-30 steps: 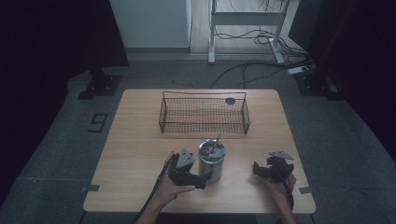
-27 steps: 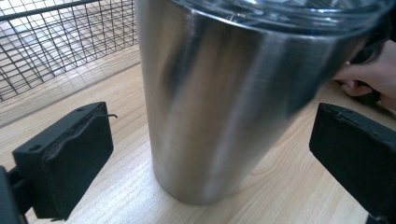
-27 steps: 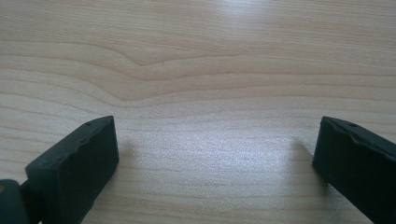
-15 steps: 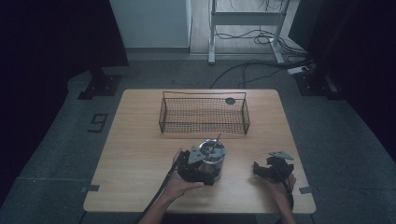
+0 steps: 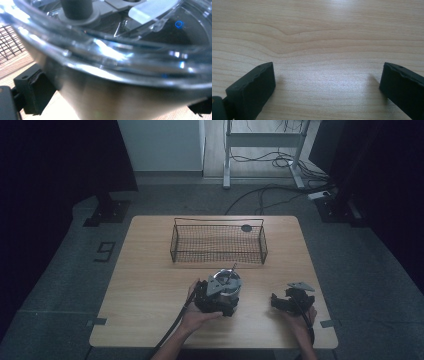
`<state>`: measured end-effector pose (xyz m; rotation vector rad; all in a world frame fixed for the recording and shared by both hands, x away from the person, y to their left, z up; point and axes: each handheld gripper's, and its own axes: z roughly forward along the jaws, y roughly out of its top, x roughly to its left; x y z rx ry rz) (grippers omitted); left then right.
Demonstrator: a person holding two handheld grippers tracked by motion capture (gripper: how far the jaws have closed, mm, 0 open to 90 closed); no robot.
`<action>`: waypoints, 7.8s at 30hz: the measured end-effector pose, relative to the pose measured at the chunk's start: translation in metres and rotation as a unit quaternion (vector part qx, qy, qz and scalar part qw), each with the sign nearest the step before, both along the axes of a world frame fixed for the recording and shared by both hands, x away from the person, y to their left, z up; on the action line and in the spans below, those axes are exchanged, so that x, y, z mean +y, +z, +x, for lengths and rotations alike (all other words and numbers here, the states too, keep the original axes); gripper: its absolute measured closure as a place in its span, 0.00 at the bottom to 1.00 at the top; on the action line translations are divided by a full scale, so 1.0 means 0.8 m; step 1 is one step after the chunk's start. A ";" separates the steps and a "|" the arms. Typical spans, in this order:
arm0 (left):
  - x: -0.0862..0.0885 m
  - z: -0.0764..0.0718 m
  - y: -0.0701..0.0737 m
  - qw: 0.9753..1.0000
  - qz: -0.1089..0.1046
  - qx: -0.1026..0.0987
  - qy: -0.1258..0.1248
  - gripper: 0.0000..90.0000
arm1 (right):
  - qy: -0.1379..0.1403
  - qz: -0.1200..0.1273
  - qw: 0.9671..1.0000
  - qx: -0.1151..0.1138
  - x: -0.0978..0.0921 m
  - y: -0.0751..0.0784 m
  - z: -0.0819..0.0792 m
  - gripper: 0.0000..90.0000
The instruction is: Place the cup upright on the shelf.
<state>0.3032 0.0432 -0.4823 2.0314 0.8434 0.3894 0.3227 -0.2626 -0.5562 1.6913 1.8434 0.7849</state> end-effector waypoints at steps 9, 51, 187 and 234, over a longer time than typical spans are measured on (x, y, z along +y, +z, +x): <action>0.001 0.000 0.000 1.000 0.001 -0.005 -0.010 0.04 | 0.000 0.000 1.000 0.000 0.000 0.000 0.000 0.00; 0.062 0.008 0.039 0.998 -0.046 -0.034 0.018 0.05 | 0.001 0.000 1.000 0.000 -0.001 0.000 0.000 0.00; 0.120 0.185 0.119 0.991 -0.048 -0.038 0.121 0.05 | 0.002 0.000 1.000 -0.001 -0.001 0.000 0.000 0.00; 0.104 0.277 0.078 0.987 -0.018 -0.014 0.156 0.05 | -0.001 -0.001 1.000 -0.003 -0.002 0.000 0.000 0.01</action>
